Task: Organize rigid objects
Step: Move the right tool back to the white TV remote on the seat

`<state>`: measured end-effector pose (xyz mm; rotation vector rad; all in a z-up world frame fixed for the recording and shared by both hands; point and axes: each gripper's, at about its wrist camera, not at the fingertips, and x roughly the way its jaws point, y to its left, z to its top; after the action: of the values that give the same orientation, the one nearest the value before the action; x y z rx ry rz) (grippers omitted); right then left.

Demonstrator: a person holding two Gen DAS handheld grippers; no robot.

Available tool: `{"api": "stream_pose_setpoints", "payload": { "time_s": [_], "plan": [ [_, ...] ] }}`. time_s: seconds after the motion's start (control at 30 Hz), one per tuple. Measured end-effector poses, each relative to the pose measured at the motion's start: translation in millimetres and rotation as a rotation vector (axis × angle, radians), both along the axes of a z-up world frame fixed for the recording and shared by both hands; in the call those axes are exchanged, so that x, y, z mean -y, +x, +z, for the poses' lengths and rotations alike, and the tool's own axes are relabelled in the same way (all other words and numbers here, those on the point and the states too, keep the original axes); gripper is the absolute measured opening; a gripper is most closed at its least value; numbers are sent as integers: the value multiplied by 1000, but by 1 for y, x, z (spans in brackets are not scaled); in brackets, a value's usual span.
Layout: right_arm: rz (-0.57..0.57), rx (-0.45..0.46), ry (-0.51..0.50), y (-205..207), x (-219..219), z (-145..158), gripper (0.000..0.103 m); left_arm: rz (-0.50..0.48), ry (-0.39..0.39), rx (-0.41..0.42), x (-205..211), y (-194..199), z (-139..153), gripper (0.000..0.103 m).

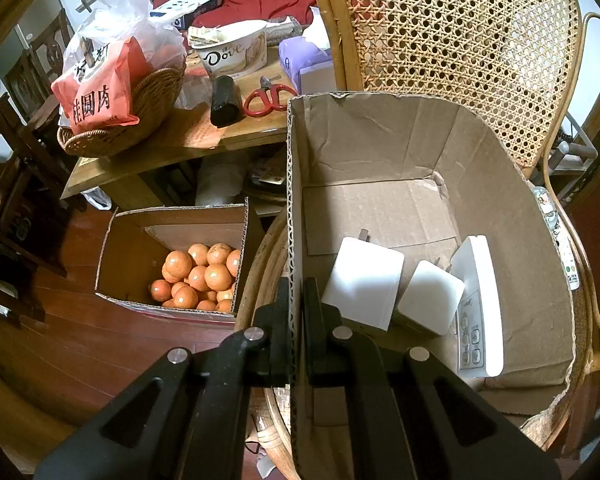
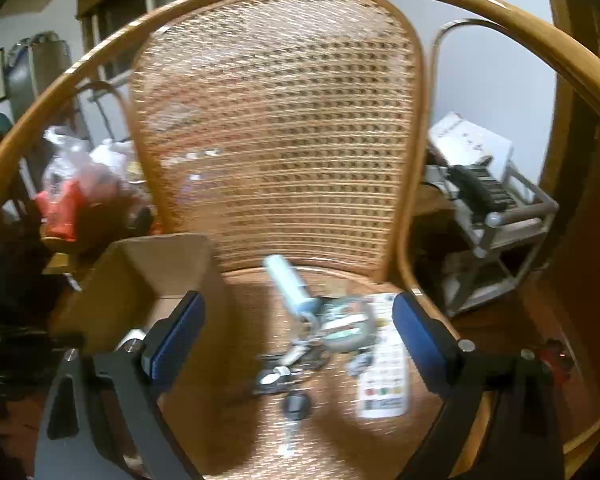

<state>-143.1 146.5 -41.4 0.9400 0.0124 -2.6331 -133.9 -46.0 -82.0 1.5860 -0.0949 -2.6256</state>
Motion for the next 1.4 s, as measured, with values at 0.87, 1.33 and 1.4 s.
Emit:
{"api": "stream_pose_setpoints", "payload": {
  "time_s": [0.87, 1.33, 1.4],
  "plan": [
    [-94, 211, 120, -53, -60, -77, 99, 2, 6, 2, 0, 0, 1, 4],
    [-66, 296, 186, -56, -58, -102, 99, 3, 3, 2, 0, 0, 2, 4],
    [-57, 294, 205, -55, -54, -104, 99, 4, 4, 3, 1, 0, 2, 4]
  ]
}}
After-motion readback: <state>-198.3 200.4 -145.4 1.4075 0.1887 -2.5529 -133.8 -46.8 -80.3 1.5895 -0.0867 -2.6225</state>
